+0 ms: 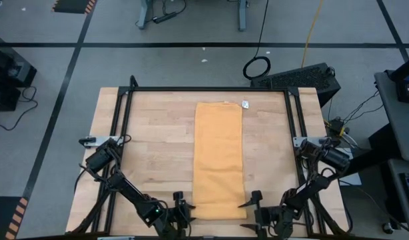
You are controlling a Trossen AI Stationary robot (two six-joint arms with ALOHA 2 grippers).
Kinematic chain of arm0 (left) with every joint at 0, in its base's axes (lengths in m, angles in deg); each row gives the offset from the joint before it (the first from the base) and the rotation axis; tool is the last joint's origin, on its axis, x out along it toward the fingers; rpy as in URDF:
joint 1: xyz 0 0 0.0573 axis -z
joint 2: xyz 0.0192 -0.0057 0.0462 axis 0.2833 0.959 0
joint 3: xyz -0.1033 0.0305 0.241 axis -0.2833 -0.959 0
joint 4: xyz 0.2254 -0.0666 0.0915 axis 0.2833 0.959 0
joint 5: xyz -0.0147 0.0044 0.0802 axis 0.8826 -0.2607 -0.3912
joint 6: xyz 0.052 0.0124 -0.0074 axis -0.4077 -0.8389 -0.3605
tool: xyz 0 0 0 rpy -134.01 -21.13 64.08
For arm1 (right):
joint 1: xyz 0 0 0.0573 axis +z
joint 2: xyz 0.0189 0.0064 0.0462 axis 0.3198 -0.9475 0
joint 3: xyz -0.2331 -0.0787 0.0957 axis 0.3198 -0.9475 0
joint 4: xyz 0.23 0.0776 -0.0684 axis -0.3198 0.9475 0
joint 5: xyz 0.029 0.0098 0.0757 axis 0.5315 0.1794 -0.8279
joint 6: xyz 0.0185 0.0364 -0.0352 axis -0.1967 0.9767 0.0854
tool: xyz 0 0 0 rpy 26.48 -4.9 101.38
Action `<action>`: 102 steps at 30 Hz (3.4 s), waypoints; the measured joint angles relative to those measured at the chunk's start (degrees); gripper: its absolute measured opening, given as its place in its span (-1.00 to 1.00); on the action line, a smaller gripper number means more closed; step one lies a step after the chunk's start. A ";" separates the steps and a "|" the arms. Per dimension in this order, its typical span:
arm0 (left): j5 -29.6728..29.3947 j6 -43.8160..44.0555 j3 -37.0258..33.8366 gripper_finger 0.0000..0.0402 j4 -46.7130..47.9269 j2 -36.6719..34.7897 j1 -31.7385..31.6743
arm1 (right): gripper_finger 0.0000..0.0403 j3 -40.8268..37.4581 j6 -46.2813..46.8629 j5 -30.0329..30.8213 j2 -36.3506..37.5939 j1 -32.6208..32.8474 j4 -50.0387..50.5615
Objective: Roll towel
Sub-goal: Roll the yellow towel
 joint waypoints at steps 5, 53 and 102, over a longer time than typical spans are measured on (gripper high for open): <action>0.03 -0.04 0.00 0.03 0.02 0.00 0.00 | 0.44 2.20 -8.60 -0.06 0.00 0.37 2.00; -0.01 -0.02 -0.04 0.03 -1.40 -0.21 -0.01 | -0.75 23.18 9.80 -13.29 0.09 -3.52 55.49; 3.61 -12.37 0.94 -0.95 -3.89 -1.59 -0.83 | -0.96 23.07 14.44 -16.29 1.38 -4.71 56.33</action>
